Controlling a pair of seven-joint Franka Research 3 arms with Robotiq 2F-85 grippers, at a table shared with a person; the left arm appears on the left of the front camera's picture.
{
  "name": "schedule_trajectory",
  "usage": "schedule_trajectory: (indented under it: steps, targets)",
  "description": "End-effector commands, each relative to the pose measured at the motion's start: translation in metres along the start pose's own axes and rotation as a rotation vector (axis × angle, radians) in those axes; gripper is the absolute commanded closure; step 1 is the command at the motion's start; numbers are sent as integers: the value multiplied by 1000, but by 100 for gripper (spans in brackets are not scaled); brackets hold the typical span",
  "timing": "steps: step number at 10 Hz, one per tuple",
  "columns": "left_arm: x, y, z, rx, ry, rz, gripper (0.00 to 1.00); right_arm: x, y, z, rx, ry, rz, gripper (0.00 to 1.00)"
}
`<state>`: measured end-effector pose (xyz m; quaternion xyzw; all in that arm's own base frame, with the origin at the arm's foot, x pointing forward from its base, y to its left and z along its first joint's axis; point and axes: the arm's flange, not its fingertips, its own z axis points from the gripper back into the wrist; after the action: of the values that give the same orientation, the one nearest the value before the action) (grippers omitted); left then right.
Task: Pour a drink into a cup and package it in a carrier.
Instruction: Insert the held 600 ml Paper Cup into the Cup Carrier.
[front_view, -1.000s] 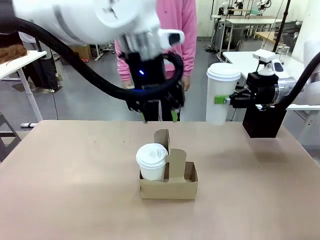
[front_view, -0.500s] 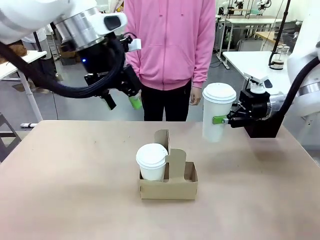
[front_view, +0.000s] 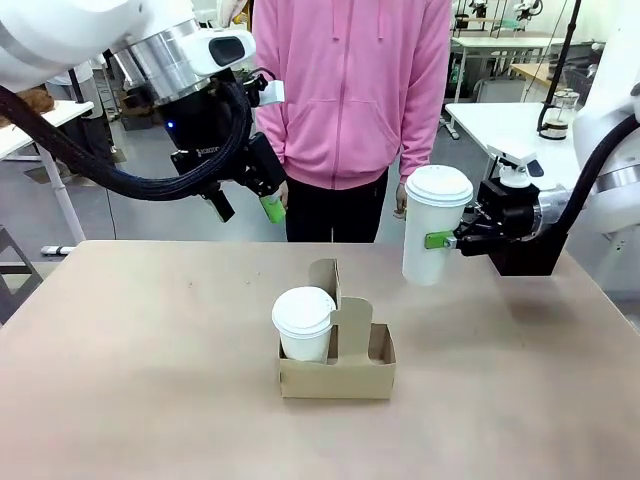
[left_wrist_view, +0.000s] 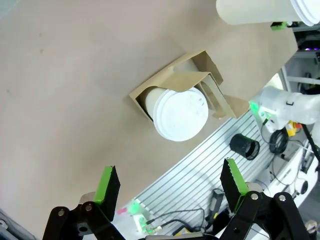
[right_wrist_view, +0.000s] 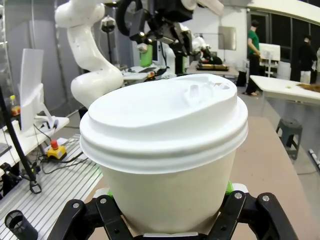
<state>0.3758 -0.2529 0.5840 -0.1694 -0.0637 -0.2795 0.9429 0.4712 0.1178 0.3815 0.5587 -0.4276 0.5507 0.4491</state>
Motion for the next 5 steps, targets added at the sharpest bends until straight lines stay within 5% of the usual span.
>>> schedule_trajectory:
  steps: [1, 5]
  targets:
    - [-20, 27, 3, -62, -42, -74, 0, -1, 10, -20, 62, -43, 41, 20]
    - [-46, 66, -11, -137, -93, -214, 0, -1, 33, -51, 101, -48, 40, 20]
